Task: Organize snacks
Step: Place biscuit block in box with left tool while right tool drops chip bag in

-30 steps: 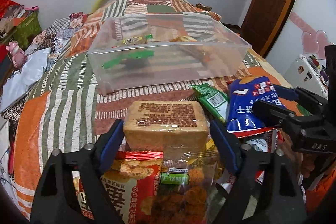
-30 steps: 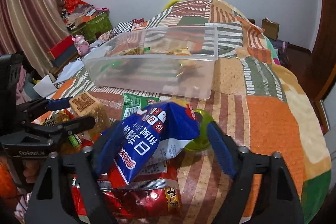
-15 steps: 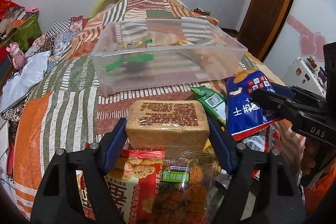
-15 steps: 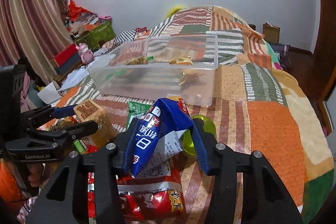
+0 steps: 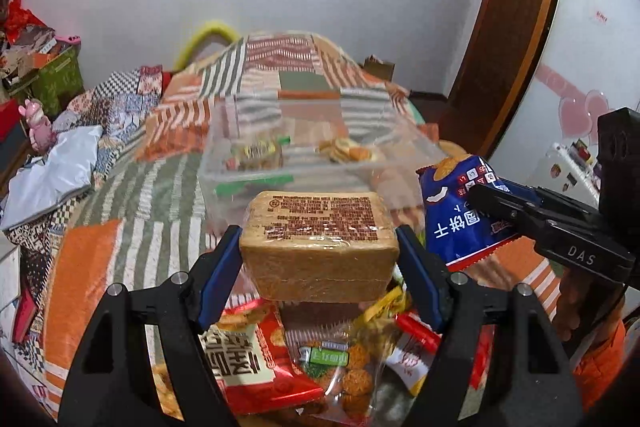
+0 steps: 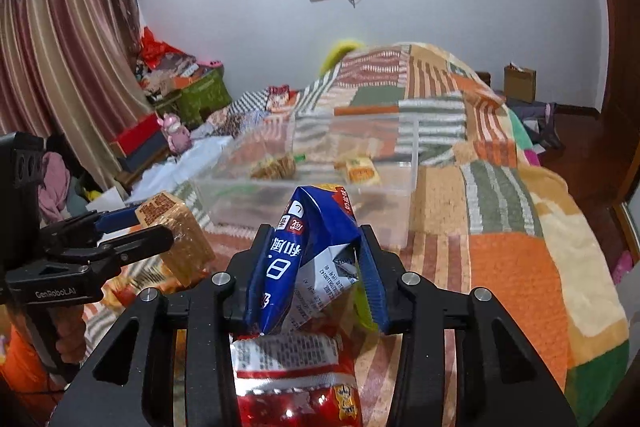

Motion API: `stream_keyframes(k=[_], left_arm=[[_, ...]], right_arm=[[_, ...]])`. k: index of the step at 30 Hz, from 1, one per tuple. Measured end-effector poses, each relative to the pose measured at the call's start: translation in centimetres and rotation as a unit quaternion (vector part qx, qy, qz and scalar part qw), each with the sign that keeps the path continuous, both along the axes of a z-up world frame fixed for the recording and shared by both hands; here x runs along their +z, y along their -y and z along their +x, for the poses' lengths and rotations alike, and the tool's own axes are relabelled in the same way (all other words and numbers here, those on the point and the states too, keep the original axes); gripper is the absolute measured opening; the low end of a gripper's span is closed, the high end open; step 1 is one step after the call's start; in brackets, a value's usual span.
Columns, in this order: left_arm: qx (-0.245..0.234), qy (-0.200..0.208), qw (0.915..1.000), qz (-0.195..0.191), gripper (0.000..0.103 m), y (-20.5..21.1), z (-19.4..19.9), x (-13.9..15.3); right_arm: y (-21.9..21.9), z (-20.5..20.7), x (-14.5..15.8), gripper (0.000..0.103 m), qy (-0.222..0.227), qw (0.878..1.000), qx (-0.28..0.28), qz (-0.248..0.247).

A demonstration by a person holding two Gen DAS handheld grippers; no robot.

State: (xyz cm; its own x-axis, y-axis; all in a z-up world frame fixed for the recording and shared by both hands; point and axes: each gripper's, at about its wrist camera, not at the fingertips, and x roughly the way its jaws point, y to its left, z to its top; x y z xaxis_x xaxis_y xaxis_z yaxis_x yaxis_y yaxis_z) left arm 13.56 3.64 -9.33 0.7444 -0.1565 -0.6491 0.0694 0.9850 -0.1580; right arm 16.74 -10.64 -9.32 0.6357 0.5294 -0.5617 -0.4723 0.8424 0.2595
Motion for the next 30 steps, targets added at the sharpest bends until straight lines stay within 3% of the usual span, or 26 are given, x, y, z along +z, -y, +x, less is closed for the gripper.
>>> stream_keyframes(k=[6, 15, 23, 30], left_arm=[[0.007, 0.018, 0.9997, -0.012, 0.075, -0.8, 1.1, 2.0], [0.014, 0.028, 0.9995, 0.007, 0.075, -0.5, 5.2, 3.4], [0.018, 0.004, 0.9998, 0.008, 0.075, -0.5, 9.7, 1.9], [0.019, -0.026, 0.9995, 0.002, 0.075, -0.7, 12.3, -0.3]], right_arm=[[-0.1, 1.0, 1.9, 0.038, 0.026, 1.0, -0.005, 0.008], [-0.8, 4.4, 3.3, 0.036, 0.046, 0.999, -0.015, 0.003], [-2.0, 8.5, 1.7, 0.034, 0.018, 1.0, -0.006, -0.018], [-2.4, 9.8, 2.9, 0.033, 0.026, 1.0, -0.008, -0.012]])
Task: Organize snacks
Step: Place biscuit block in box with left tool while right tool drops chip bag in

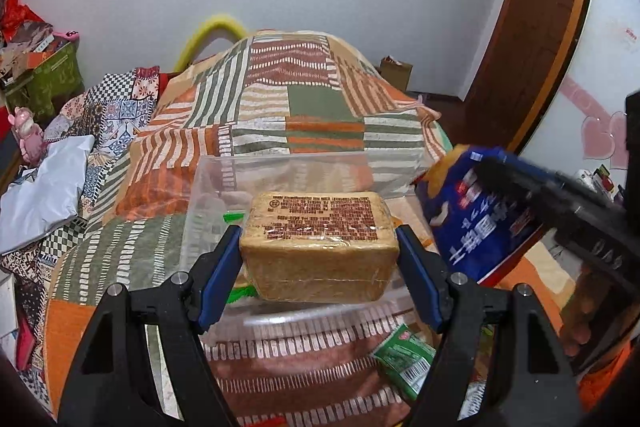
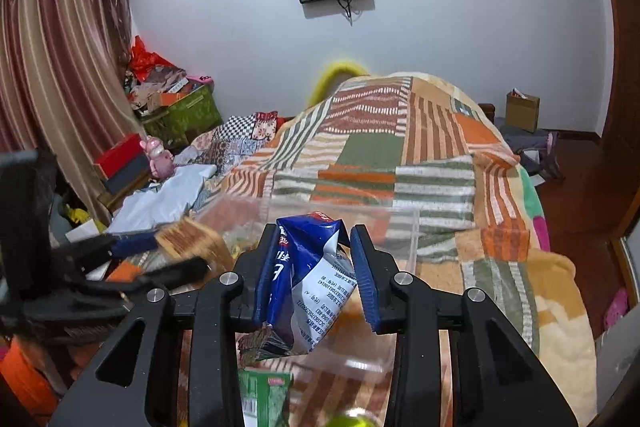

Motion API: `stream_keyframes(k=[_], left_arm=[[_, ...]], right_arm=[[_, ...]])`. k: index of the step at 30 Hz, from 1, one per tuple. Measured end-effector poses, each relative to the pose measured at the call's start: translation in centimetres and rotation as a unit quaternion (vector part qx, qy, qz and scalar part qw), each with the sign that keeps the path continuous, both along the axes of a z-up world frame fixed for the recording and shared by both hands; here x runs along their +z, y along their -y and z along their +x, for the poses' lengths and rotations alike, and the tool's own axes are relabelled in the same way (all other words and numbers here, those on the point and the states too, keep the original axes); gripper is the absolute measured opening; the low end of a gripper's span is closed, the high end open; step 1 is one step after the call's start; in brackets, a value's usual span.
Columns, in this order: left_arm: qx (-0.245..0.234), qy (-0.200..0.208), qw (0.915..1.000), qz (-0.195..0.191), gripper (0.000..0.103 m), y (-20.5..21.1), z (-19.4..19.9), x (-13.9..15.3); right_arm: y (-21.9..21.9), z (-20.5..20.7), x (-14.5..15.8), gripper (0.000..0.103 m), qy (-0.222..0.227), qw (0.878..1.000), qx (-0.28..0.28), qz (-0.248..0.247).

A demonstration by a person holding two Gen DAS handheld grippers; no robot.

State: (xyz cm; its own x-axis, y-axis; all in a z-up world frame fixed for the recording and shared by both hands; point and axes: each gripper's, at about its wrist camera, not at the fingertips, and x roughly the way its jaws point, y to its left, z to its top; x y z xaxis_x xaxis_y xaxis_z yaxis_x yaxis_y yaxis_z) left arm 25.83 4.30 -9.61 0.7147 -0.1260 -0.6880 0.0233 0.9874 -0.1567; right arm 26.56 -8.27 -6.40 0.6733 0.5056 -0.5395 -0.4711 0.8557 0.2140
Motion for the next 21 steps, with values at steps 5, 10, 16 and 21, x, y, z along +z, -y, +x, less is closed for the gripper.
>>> stream_keyframes(k=[5, 10, 16, 21], left_arm=[[-0.005, -0.017, 0.9998, 0.007, 0.075, 0.4, 1.5, -1.1], [-0.01, -0.027, 0.9995, 0.013, 0.075, 1.0, 2.3, -1.9], [-0.018, -0.039, 0.9983, 0.038, 0.075, 1.7, 2.5, -2.5], [-0.026, -0.049, 0.9974, 0.045, 0.076, 2.1, 2.3, -3.0]], right_arm=[[-1.3, 1.5, 0.1, 0.033, 0.007, 1.0, -0.008, -0.021], [-2.8, 2.8, -1.5, 0.033, -0.006, 0.998, -0.008, -0.055], [-3.6, 3.7, -3.8, 0.033, -0.047, 0.995, 0.015, -0.083], [-3.1, 3.3, -4.4, 0.036, -0.071, 0.994, 0.026, -0.081]])
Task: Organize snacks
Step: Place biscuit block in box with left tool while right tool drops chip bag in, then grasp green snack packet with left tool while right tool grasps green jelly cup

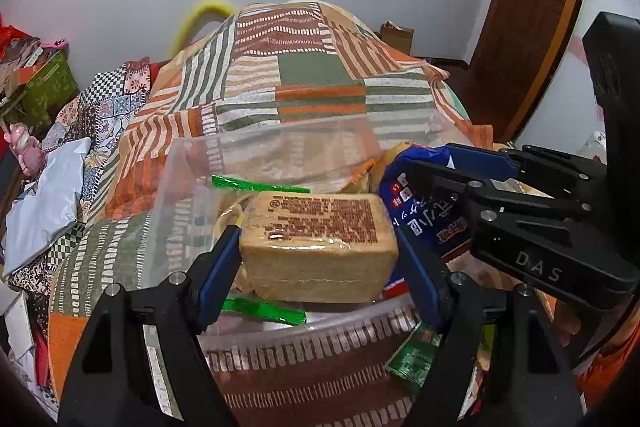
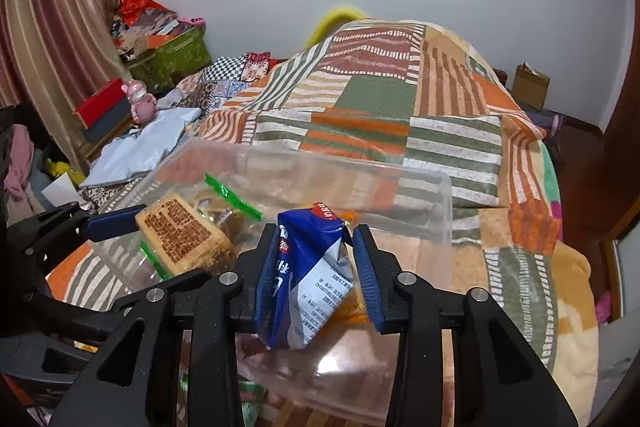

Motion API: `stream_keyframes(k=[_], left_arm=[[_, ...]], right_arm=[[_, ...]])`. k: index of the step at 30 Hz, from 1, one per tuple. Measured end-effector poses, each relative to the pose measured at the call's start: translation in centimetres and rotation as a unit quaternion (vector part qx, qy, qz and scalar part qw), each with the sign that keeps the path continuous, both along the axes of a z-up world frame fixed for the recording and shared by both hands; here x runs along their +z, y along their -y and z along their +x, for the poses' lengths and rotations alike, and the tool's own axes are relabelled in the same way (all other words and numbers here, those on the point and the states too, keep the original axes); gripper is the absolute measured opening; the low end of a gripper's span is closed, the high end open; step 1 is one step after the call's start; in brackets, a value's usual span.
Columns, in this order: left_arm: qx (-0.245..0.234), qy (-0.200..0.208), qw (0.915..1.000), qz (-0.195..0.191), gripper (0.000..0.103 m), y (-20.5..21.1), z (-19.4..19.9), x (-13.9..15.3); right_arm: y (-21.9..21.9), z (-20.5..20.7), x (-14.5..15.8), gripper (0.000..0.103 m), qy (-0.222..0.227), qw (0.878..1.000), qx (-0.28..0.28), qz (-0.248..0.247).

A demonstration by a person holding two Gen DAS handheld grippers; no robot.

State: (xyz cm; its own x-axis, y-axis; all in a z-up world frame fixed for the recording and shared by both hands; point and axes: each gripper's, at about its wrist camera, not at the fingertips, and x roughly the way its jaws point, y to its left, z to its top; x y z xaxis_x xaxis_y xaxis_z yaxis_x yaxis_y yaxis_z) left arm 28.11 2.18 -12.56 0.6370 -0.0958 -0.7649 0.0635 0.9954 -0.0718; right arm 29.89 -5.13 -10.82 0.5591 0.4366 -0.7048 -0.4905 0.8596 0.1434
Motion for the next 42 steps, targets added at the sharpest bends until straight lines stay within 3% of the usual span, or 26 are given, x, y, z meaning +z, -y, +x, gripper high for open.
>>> stream_keyframes(k=[4, 9, 13, 20, 30, 42], left_arm=[[-0.001, -0.002, 1.0, -0.001, 0.076, 0.2, -0.5, 0.4], [0.008, 0.01, 0.9999, -0.011, 0.077, -0.5, -2.0, 1.8], [0.021, 0.022, 0.9992, -0.025, 0.082, -1.4, -3.8, 3.0], [0.024, 0.026, 0.9992, -0.017, 0.083, -1.5, -6.7, 3.7], [0.001, -0.007, 0.9998, -0.019, 0.087, 1.1, -9.2, 1.5], [-0.033, -0.076, 0.9962, -0.027, 0.087, 4.8, -7.8, -2.4]], right_arm=[[0.4, -0.9, 0.6, 0.039, 0.007, 1.0, 0.002, -0.003], [1.4, -2.6, 2.5, 0.054, 0.037, 0.999, -0.003, -0.002], [2.5, -4.7, 4.0, 0.057, 0.06, 0.998, -0.008, 0.004], [4.0, -7.8, 4.8, 0.064, 0.085, 0.996, -0.017, 0.004], [6.6, -10.3, 1.5, 0.067, 0.062, 0.997, -0.034, -0.004], [7.5, -10.9, -3.3, 0.067, 0.002, 1.0, -0.024, -0.009]])
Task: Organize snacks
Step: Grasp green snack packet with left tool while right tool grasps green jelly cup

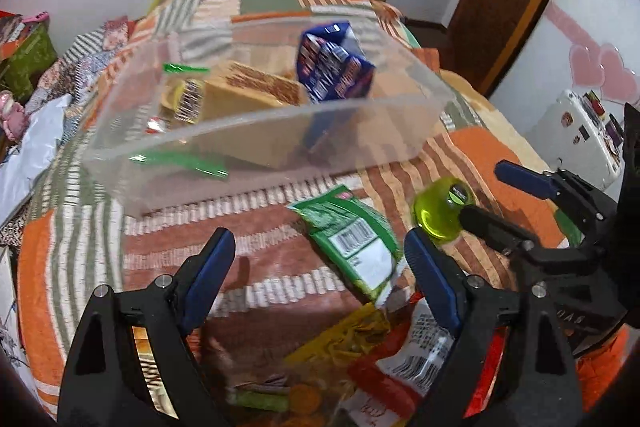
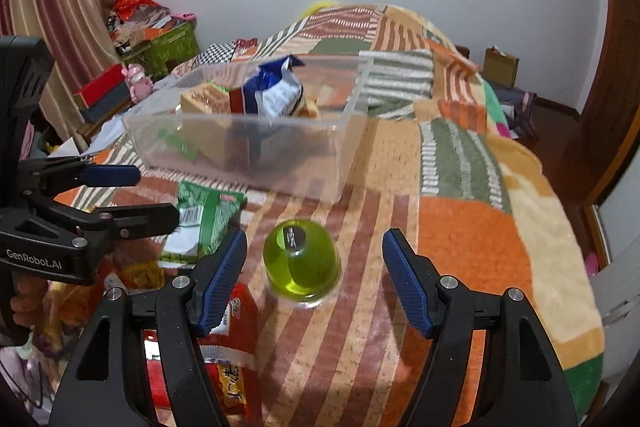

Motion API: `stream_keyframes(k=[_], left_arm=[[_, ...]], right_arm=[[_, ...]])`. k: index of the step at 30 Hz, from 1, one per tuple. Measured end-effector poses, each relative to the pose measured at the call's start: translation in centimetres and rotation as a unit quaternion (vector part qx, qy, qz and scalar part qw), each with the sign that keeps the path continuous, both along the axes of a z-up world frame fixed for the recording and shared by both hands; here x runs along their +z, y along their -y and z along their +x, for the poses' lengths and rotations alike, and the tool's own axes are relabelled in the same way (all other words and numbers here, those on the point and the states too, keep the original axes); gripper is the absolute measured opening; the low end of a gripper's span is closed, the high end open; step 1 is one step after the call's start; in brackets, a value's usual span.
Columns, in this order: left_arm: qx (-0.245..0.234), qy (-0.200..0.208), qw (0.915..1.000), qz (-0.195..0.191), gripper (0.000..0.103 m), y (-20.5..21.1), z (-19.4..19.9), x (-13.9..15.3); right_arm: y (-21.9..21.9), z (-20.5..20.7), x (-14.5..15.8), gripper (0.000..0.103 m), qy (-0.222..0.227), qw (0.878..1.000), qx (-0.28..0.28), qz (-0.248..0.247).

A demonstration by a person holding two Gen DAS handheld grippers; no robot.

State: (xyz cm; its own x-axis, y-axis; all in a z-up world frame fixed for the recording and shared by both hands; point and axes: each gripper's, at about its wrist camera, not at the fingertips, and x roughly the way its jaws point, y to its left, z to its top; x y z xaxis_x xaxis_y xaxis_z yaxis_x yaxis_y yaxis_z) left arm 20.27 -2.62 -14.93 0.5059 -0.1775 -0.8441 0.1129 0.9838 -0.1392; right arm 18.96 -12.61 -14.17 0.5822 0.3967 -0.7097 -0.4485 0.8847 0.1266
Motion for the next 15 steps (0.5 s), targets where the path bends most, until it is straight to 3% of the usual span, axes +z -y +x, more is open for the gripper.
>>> stream_keyframes(k=[7, 12, 15], left_arm=[[-0.009, -0.017, 0.9998, -0.002, 0.086, 1.3, 1.0, -1.4], [-0.019, -0.033, 0.9991, -0.016, 0.064, 1.8, 1.6, -2.3], [-0.025, -0.043, 0.9984, -0.025, 0.056, 2.2, 1.9, -2.9]], right_arm=[[-0.1, 0.4, -1.4, 0.06, -0.02, 1.0, 0.011, 0.004], [-0.2, 0.4, -2.0, 0.049, -0.031, 0.999, 0.02, 0.014], [-0.3, 0.4, -2.1, 0.043, -0.032, 0.999, 0.025, 0.02]])
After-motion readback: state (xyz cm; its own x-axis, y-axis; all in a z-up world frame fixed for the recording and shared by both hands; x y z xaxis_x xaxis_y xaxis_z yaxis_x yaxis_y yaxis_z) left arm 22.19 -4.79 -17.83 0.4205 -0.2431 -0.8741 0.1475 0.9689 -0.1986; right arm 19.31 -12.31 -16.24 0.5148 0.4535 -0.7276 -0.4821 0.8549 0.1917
